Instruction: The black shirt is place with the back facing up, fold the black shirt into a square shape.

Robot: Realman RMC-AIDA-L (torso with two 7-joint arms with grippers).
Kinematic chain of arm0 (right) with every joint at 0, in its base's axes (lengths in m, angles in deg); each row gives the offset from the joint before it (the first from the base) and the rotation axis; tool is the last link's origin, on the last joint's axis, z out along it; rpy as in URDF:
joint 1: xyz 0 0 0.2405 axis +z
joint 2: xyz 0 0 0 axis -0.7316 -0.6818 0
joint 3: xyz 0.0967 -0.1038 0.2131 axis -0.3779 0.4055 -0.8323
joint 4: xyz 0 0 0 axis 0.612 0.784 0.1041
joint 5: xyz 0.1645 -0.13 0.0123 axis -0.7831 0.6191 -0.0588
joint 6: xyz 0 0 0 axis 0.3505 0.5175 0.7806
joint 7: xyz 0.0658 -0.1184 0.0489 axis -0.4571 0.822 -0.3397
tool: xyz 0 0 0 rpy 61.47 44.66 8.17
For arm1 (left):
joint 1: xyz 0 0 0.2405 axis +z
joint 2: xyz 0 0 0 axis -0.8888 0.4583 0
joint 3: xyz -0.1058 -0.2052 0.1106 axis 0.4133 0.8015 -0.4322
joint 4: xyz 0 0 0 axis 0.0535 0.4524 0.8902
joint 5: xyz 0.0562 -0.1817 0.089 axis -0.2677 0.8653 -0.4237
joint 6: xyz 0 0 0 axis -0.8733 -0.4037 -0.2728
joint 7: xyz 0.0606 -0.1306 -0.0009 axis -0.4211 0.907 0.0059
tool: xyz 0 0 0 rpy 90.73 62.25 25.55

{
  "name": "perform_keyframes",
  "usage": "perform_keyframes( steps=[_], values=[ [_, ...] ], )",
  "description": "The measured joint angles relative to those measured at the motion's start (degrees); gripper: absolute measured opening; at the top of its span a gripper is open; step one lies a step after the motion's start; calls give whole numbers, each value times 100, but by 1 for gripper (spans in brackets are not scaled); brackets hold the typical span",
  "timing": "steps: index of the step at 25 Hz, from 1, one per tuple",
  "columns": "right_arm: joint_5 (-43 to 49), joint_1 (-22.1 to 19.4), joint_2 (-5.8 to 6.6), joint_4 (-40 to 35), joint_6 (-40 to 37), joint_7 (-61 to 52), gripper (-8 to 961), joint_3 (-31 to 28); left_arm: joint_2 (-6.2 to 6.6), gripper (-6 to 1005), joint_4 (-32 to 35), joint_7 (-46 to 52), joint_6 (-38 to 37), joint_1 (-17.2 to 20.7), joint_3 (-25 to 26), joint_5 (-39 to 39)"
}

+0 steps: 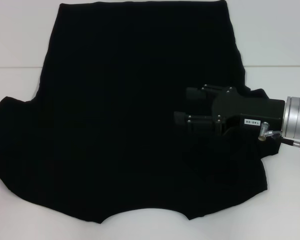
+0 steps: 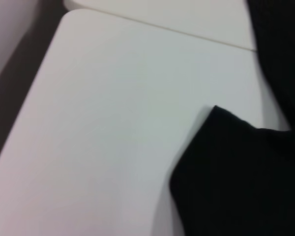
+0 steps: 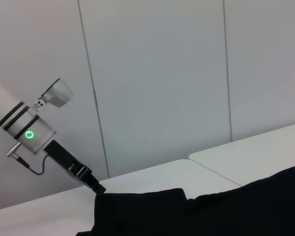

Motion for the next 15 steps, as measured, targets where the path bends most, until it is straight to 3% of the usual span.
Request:
perform_keyframes(
  steps=[9,15],
  values=[
    [0,-42,0,0,-20,17,835,0,-6,12,-67,-192,-56,-363,-400,698],
    [0,-75,0,12,-39,20,836,0,-144,14,-113,-633,-457,-517,-1092,1617]
  ],
)
